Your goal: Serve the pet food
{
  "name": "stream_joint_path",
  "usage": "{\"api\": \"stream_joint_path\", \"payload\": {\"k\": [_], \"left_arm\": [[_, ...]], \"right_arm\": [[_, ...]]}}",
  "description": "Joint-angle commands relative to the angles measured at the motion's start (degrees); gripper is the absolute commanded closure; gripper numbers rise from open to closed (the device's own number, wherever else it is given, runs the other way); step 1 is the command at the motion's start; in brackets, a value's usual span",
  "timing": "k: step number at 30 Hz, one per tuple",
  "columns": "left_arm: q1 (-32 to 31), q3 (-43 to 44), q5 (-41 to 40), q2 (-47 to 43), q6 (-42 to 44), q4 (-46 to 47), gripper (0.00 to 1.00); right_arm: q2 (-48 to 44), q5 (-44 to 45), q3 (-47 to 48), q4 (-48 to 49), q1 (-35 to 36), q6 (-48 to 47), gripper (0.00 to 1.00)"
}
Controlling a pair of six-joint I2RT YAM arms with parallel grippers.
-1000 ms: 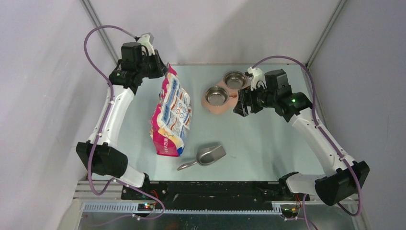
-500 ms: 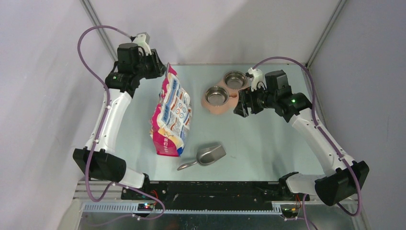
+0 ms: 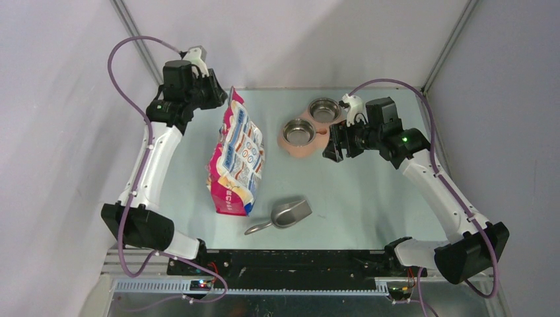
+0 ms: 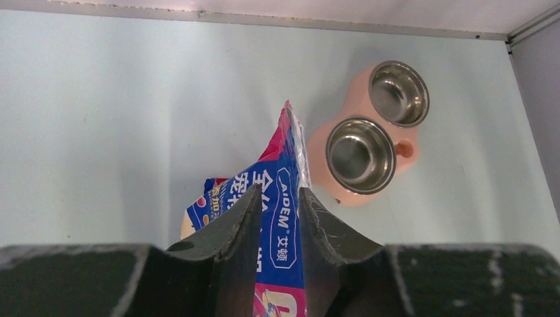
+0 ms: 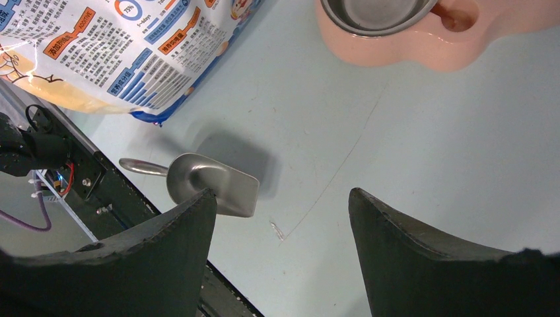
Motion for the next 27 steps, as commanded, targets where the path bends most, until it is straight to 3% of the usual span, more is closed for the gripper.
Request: {"api": "stream_joint_path", "payload": {"k": [1,10,17,27], "left_arm": [[-0.3,-1.1,0.5,-0.1,0.9,0.6,0.66],[-0.5,-2.4,0.6,0.2,2.1,0.1,0.66],[-2.5,-0.8,4.3,1.1,5.7,-3.6,0.63],[-4.4,-1.9,0.6,-0.9,10.1,-12.3,0.63]], "right_arm": [[-1.9,-0.2,0.0,1.7,-0.2,-0.4,0.24],[-1.7,-0.1,0.8,2.4,-0.1,-1.7,0.24],[1.6,1.2,8.9,2.7,0.9,-4.4,0.24],[6.0,0.7,16.6,1.5,4.1,-5.4,0.23]]}}
